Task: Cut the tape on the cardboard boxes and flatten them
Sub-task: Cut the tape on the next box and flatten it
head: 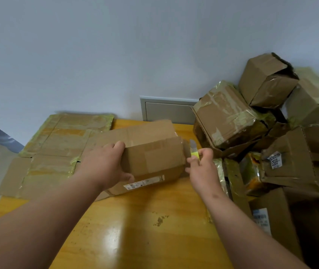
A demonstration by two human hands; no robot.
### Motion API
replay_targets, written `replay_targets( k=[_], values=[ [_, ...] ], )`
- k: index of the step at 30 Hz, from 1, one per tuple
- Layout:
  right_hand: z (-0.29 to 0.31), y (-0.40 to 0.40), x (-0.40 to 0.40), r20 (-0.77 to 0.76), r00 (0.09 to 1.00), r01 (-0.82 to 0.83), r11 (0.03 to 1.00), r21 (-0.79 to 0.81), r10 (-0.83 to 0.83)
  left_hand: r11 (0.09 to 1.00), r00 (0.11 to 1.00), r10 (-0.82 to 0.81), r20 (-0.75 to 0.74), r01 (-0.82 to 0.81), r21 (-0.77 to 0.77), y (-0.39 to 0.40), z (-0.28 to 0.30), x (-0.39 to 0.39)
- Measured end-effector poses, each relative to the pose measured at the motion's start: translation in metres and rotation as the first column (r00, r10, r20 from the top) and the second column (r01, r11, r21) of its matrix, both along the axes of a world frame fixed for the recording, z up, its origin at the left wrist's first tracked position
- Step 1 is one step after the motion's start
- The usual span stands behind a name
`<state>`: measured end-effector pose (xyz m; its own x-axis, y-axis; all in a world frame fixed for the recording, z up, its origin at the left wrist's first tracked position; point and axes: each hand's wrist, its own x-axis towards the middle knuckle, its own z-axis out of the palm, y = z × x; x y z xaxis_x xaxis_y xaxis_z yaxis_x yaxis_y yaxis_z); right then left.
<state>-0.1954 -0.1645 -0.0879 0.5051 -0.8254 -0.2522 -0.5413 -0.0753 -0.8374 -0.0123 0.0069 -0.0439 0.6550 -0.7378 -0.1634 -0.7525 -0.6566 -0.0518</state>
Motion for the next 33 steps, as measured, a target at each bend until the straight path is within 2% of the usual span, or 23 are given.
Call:
replay_targets(
  k=[4, 6, 8, 10, 11, 12, 14, 15, 17, 18, 19, 20, 22, 24, 27, 30, 33],
  values=[
    [-0.005, 0.003, 0.007, 0.033, 0.999, 0.019, 0.998, 0.053, -0.021, 0.962, 0.954, 0.222, -0.202, -0.248, -0.112, -0.024, 0.011, -0.009],
    [-0.009, 0.009, 0.010, 0.082, 0.997, -0.002, 0.991, 0.132, -0.008, 0.911, 0.880, 0.288, -0.377, -0.373, -0.175, -0.039, 0.016, -0.011],
    [-0.012, 0.016, 0.015, 0.152, 0.988, -0.026, 0.974, 0.226, -0.009, 0.783, 0.697, 0.323, -0.640, -0.577, -0.233, -0.050, 0.022, -0.016],
    [-0.016, 0.019, 0.018, 0.186, 0.982, -0.036, 0.953, 0.302, -0.021, 0.683, 0.453, 0.208, -0.867, -0.702, -0.203, -0.058, 0.030, -0.024],
    [-0.017, 0.019, 0.019, 0.182, 0.983, -0.037, 0.948, 0.315, -0.022, 0.690, 0.357, 0.097, -0.929, -0.697, -0.195, -0.059, 0.032, -0.029],
    [-0.017, 0.017, 0.019, 0.173, 0.985, -0.031, 0.947, 0.319, -0.026, 0.732, 0.328, -0.003, -0.945, -0.643, -0.225, -0.059, 0.033, -0.033],
    [-0.016, 0.013, 0.019, 0.156, 0.987, -0.015, 0.946, 0.323, -0.038, 0.852, 0.440, -0.093, -0.893, -0.429, -0.300, -0.052, 0.032, -0.033],
    [-0.016, 0.011, 0.018, 0.153, 0.987, -0.012, 0.946, 0.325, -0.040, 0.912, 0.546, -0.085, -0.834, -0.295, -0.286, -0.047, 0.031, -0.028],
    [-0.016, 0.007, 0.017, 0.152, 0.988, -0.014, 0.943, 0.332, -0.039, 0.997, 0.807, -0.054, -0.589, 0.013, -0.073, -0.035, 0.026, -0.017],
    [-0.018, 0.007, 0.018, 0.157, 0.987, -0.017, 0.941, 0.339, -0.039, 0.987, 0.883, -0.101, -0.459, 0.147, 0.066, -0.029, 0.023, -0.012],
    [-0.019, 0.007, 0.018, 0.168, 0.985, -0.019, 0.936, 0.352, -0.043, 0.951, 0.915, -0.165, -0.368, 0.247, 0.185, -0.024, 0.018, -0.008],
    [-0.021, 0.008, 0.019, 0.182, 0.982, -0.023, 0.929, 0.368, -0.048, 0.910, 0.922, -0.223, -0.317, 0.313, 0.271, -0.021, 0.015, -0.005],
    [-0.024, 0.010, 0.019, 0.199, 0.979, -0.027, 0.922, 0.386, -0.055, 0.865, 0.919, -0.284, -0.274, 0.369, 0.340, -0.016, 0.007, 0.001],
    [-0.026, 0.012, 0.019, 0.191, 0.980, -0.023, 0.930, 0.366, -0.051, 0.877, 0.916, -0.324, -0.237, 0.385, 0.287, -0.012, 0.003, 0.007],
    [-0.028, 0.013, 0.017, 0.174, 0.983, -0.002, 0.957, 0.290, -0.051, 0.928, 0.930, -0.342, -0.135, 0.357, 0.106, -0.006, 0.000, 0.013],
    [-0.028, 0.011, 0.016, 0.175, 0.983, 0.014, 0.971, 0.239, -0.057, 0.962, 0.948, -0.260, -0.186, 0.271, 0.035, -0.005, -0.006, 0.013],
    [-0.023, 0.006, 0.020, 0.193, 0.980, -0.001, 0.981, 0.196, -0.037, 0.966, 0.942, -0.229, -0.244, 0.252, 0.066, -0.010, -0.013, 0.010]
  ],
)
